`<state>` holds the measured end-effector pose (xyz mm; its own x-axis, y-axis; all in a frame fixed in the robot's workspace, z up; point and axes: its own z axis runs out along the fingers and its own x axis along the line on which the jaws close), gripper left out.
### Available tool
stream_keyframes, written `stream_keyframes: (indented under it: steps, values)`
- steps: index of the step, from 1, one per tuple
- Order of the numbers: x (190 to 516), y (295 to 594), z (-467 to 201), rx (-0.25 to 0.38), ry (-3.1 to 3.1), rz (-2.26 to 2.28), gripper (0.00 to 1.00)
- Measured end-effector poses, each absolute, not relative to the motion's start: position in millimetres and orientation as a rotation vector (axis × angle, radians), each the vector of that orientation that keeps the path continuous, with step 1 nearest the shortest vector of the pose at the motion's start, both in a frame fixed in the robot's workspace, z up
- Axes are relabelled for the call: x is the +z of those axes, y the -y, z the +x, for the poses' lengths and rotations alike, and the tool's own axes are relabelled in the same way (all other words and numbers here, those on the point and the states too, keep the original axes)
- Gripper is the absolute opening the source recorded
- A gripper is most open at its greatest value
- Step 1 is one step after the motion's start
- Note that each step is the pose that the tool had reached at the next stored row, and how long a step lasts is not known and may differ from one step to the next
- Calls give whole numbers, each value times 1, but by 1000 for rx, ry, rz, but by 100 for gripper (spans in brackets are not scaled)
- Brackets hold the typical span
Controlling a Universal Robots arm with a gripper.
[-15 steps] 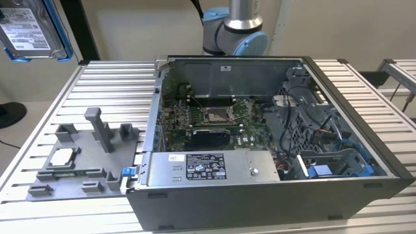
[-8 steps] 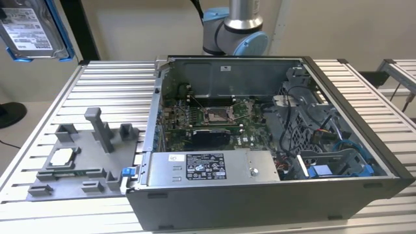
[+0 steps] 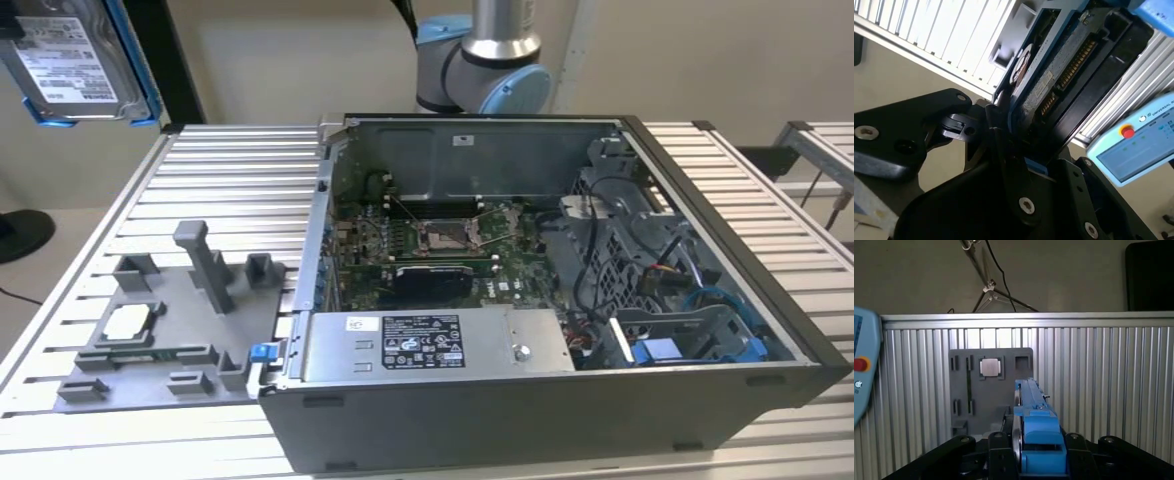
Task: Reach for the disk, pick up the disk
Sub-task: 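Pick up the disk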
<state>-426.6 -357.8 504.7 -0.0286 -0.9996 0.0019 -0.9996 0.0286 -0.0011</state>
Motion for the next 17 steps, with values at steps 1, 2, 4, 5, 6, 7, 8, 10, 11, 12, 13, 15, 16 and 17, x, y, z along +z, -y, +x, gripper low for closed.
stream_keyframes:
  steps: [1,2,4,5,6,7,8,10,11,12,13,15,16,17]
  values:
    - [505,358,-425,3,2252,2189,0]
    - [505,358,-422,3,2252,2189,0]
    - [505,358,-418,2,2252,2189,0]
    - [505,358,-416,2,2252,2188,0]
    - [505,358,-414,2,2252,2188,0]
    - [505,358,-412,2,2252,2188,0]
    - [505,358,-409,2,2252,2188,0]
    - [505,358,-405,1,2251,2188,0]
    - [505,358,-402,1,2251,2188,0]
    - [505,358,-400,1,2251,2188,0]
    - [505,358,-397,0,2251,2188,0]
    - [505,358,-392,0,2251,2188,0]
    - [505,358,-390,0,2251,2187,0]
    - [505,358,-387,-1,2251,2187,0]
